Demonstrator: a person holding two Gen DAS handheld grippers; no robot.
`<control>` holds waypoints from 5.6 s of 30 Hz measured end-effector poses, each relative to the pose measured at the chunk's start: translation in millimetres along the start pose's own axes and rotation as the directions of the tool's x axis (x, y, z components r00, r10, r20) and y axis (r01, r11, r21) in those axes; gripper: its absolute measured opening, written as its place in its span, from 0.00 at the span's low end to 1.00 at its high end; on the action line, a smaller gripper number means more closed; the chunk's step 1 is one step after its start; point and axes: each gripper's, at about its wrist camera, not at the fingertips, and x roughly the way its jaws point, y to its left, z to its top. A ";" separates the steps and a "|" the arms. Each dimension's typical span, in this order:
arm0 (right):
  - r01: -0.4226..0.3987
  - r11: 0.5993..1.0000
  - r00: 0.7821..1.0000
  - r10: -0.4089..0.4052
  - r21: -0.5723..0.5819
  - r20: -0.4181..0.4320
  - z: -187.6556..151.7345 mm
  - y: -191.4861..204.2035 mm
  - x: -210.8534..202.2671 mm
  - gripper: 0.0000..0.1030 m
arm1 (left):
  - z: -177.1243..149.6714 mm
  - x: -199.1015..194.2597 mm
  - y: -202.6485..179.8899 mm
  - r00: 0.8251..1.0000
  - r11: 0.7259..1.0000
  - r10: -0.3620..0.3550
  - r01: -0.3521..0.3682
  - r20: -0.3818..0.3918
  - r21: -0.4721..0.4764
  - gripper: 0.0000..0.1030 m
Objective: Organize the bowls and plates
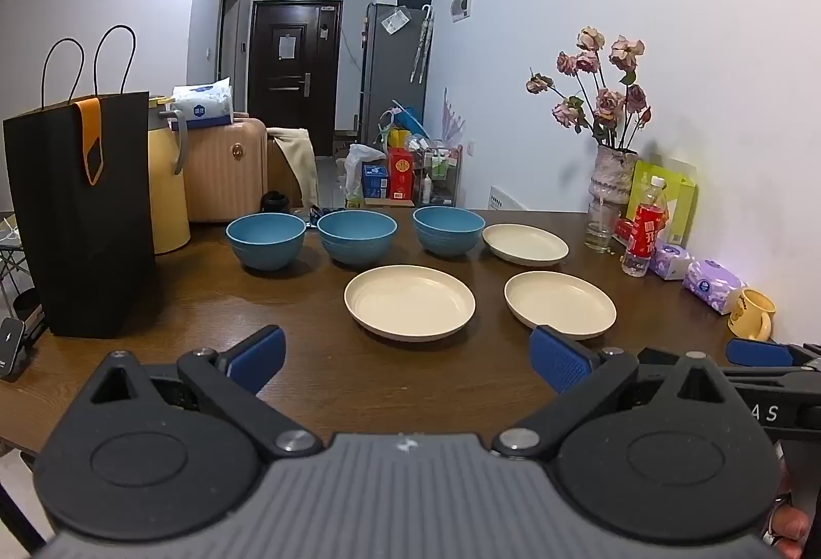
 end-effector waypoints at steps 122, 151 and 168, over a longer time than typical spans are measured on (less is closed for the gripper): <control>-0.027 0.999 0.995 0.031 0.035 -0.100 16.1 5.1 64.1 1.00 | 25.4 69.2 24.9 0.995 0.997 -0.051 0.046 -0.090 -0.054 1.00; 0.092 0.990 0.972 -0.066 0.108 -0.225 35.4 26.1 168.0 1.00 | 58.6 192.9 84.2 0.970 0.991 -0.117 0.100 -0.212 -0.089 1.00; 0.160 0.979 0.933 -0.108 0.125 -0.343 43.8 38.8 242.7 1.00 | 58.7 278.4 115.1 0.937 0.989 -0.127 0.094 -0.324 -0.115 1.00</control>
